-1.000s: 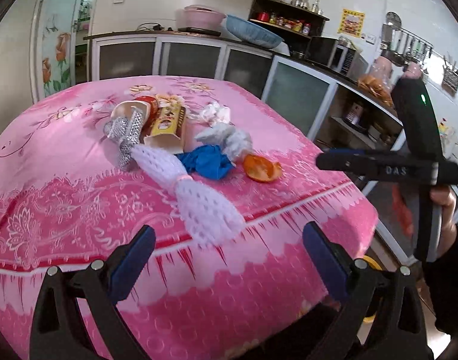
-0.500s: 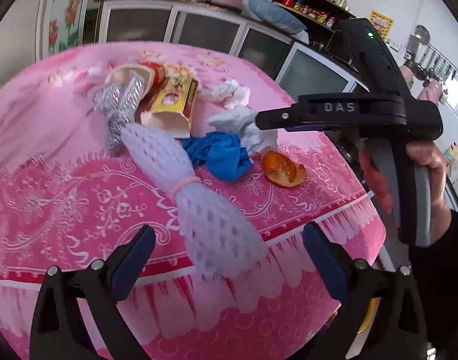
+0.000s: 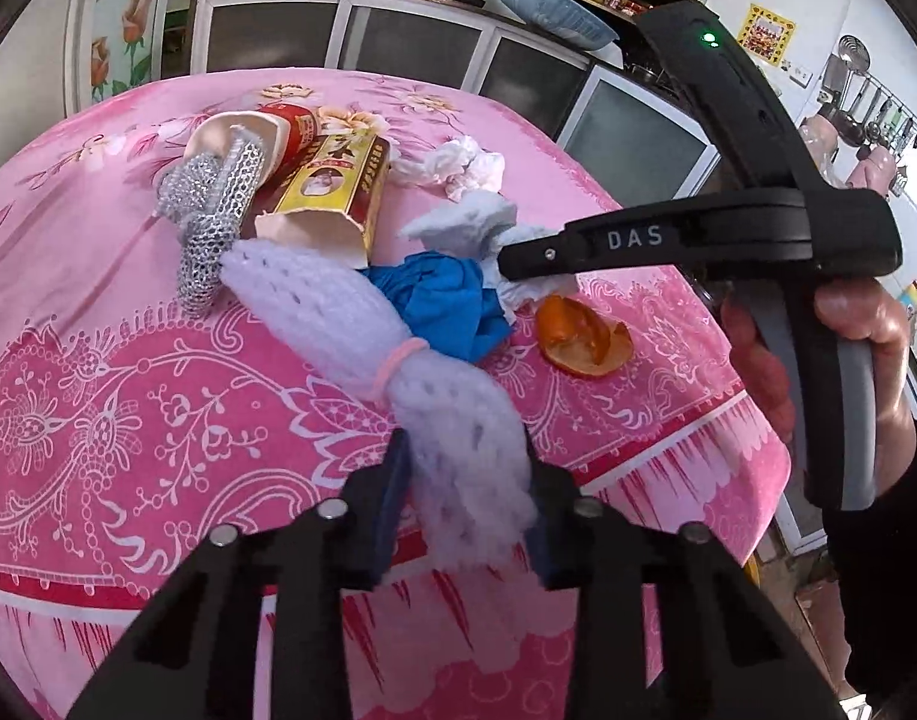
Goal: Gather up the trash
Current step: 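Grasp the white foam net with the left gripper while the right grasps the tissue, then carry the foam net and tissue over the yellow-rimmed bin with both grippers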
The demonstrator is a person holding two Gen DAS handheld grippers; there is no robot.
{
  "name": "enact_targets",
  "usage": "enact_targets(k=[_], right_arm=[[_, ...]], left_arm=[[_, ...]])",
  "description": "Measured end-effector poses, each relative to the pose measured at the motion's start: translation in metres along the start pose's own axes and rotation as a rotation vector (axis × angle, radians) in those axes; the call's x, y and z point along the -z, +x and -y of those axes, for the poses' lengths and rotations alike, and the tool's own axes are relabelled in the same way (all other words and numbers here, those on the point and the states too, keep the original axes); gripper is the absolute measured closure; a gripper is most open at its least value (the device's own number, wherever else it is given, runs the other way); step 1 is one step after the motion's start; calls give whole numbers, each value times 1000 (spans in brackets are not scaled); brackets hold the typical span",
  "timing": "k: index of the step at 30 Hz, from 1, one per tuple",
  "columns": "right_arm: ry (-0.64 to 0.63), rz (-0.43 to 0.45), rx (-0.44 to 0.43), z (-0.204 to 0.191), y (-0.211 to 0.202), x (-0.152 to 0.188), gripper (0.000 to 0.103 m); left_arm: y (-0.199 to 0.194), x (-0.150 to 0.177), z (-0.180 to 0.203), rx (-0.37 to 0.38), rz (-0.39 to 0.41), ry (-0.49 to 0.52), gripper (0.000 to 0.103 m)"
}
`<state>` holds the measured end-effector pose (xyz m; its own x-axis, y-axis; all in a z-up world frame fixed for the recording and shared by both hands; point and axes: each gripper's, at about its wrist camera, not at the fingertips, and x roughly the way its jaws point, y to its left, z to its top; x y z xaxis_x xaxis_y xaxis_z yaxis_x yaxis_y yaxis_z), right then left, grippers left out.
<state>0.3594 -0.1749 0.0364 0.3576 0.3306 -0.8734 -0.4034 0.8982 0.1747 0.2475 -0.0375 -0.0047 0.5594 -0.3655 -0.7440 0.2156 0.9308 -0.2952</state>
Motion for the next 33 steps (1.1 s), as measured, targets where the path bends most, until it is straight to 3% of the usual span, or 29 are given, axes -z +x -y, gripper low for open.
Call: enact_targets(k=[6, 15, 20, 33], right_arm=[[26, 61, -56, -1, -17, -2, 91], [49, 153, -60, -3, -56, 3, 91], [74, 213, -68, 1, -91, 27, 91], [217, 323, 14, 49, -172, 107, 91]], left_arm=[[-16, -1, -4, -1, 47, 7, 78], [-65, -1, -11, 10, 129, 9, 78], [-89, 2, -1, 19, 171, 44, 78], [-112, 7, 55, 72, 203, 140, 78]])
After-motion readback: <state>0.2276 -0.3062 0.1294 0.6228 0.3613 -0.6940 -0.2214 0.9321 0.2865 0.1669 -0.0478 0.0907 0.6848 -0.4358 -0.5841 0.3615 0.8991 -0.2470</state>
